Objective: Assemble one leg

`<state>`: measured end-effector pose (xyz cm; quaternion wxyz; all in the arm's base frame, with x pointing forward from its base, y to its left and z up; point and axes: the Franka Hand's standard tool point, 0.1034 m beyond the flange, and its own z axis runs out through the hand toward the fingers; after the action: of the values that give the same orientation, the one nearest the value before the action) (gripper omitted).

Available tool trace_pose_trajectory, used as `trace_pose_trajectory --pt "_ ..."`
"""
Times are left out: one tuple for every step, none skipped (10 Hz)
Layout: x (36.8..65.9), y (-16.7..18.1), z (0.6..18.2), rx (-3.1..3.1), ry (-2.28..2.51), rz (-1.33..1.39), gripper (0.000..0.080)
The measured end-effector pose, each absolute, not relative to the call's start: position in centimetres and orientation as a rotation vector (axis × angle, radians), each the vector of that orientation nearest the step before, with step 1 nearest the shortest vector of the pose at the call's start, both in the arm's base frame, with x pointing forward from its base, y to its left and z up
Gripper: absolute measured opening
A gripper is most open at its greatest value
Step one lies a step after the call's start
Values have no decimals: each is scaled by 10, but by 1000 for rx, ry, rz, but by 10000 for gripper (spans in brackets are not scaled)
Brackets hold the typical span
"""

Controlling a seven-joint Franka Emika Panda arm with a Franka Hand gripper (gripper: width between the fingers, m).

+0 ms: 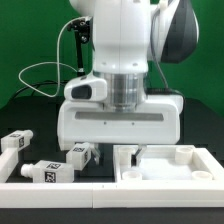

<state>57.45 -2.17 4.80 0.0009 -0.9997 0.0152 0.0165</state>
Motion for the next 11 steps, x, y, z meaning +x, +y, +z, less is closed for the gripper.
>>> trace_pose_trajectory --pt "561 -27 66 -3126 -10 101 619" --pt "555 -31 83 -3115 -42 119 640" --pt "555 -30 85 -3123 -26 69 647" --pt "548 -27 81 -3110 -29 152 647" --pt "546 -25 82 -3091 -31 252 647" --pt "545 -23 82 -3067 -34 368 649" --pt "538 -26 80 -3038 -60 488 649" --pt "516 -44 78 -3019 -94 628 649" --pt "500 -65 78 -3022 -116 727 649" --pt "487 -85 74 -3034 -147 817 649" --pt "477 -98 68 -3038 -136 892 649"
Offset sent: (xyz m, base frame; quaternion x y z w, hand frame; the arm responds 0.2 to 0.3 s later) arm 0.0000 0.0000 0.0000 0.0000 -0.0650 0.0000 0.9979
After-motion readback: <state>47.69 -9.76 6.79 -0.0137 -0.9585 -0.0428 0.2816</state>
